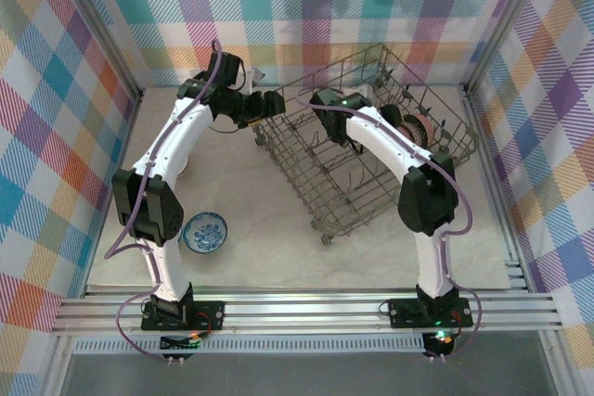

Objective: Load the bowls into the dish rack

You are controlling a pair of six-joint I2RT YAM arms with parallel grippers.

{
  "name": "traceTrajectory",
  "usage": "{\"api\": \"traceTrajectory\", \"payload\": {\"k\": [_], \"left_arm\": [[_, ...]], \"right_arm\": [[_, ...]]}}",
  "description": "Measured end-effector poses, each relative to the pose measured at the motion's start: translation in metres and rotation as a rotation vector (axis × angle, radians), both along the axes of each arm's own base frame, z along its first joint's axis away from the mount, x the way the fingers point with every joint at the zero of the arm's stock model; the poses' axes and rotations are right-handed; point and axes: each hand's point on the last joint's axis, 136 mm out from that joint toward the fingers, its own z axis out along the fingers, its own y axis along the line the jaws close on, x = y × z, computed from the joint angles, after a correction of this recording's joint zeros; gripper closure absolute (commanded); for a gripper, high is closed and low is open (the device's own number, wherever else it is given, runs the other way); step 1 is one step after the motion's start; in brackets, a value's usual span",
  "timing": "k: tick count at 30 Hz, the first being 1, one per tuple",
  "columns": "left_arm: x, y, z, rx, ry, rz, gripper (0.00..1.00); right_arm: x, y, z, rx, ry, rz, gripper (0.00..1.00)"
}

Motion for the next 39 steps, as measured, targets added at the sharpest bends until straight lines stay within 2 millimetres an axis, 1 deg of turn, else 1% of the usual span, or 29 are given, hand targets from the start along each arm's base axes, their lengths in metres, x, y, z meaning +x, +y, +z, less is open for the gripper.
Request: {"api": "traceTrajectory", "payload": {"k": [3, 5, 8, 10, 13, 15, 17, 19, 22, 23, 26, 28, 30, 32, 35, 37, 39], "left_arm": [[0.002, 0.003, 0.002, 0.016, -0.008, 0.014, 0.19], [0.002, 0.008, 0.001, 0.039, -0.008, 0.033, 0.18], [0.002, 0.019, 0.000, 0.089, -0.013, 0.079, 0.17], [-0.003, 0.030, 0.002, 0.122, -0.016, 0.121, 0.15], [-0.018, 0.055, 0.012, 0.172, -0.025, 0.209, 0.15], [-0.030, 0.078, 0.023, 0.206, -0.032, 0.284, 0.15], [-0.044, 0.100, 0.030, 0.245, -0.033, 0.353, 0.15], [-0.061, 0.117, 0.030, 0.283, -0.022, 0.410, 0.15], [-0.091, 0.135, 0.013, 0.337, 0.037, 0.465, 0.15], [-0.102, 0.140, 0.004, 0.354, 0.068, 0.483, 0.16], [-0.131, 0.149, -0.023, 0.379, 0.156, 0.516, 0.17], [-0.146, 0.153, -0.037, 0.389, 0.203, 0.535, 0.17], [-0.155, 0.155, -0.048, 0.389, 0.234, 0.551, 0.17], [-0.161, 0.156, -0.056, 0.394, 0.256, 0.556, 0.17], [-0.166, 0.155, -0.069, 0.398, 0.290, 0.557, 0.17], [-0.169, 0.154, -0.077, 0.400, 0.313, 0.554, 0.17], [-0.169, 0.153, -0.080, 0.401, 0.320, 0.554, 0.17]], "right_arm": [[0.010, 0.017, -0.001, 0.069, 0.020, 0.077, 0.14], [0.014, 0.028, -0.001, 0.116, 0.037, 0.134, 0.11], [0.018, 0.044, 0.004, 0.188, 0.055, 0.230, 0.10], [0.021, 0.051, 0.009, 0.231, 0.069, 0.285, 0.09], [0.025, 0.066, 0.014, 0.300, 0.095, 0.371, 0.09], [0.026, 0.072, 0.019, 0.356, 0.112, 0.409, 0.09], [0.026, 0.072, 0.025, 0.406, 0.120, 0.428, 0.09], [0.029, 0.070, 0.028, 0.451, 0.125, 0.437, 0.09], [0.030, 0.063, 0.020, 0.510, 0.157, 0.440, 0.09], [0.028, 0.062, 0.015, 0.530, 0.174, 0.440, 0.09], [0.024, 0.059, 0.003, 0.606, 0.219, 0.443, 0.09], [0.020, 0.057, 0.000, 0.649, 0.231, 0.446, 0.09], [0.014, 0.056, 0.002, 0.684, 0.240, 0.458, 0.09], [0.010, 0.059, 0.007, 0.708, 0.238, 0.476, 0.09], [0.007, 0.065, 0.012, 0.740, 0.231, 0.505, 0.09], [0.006, 0.068, 0.013, 0.756, 0.234, 0.517, 0.09], [0.005, 0.071, 0.010, 0.771, 0.243, 0.525, 0.09]]}}
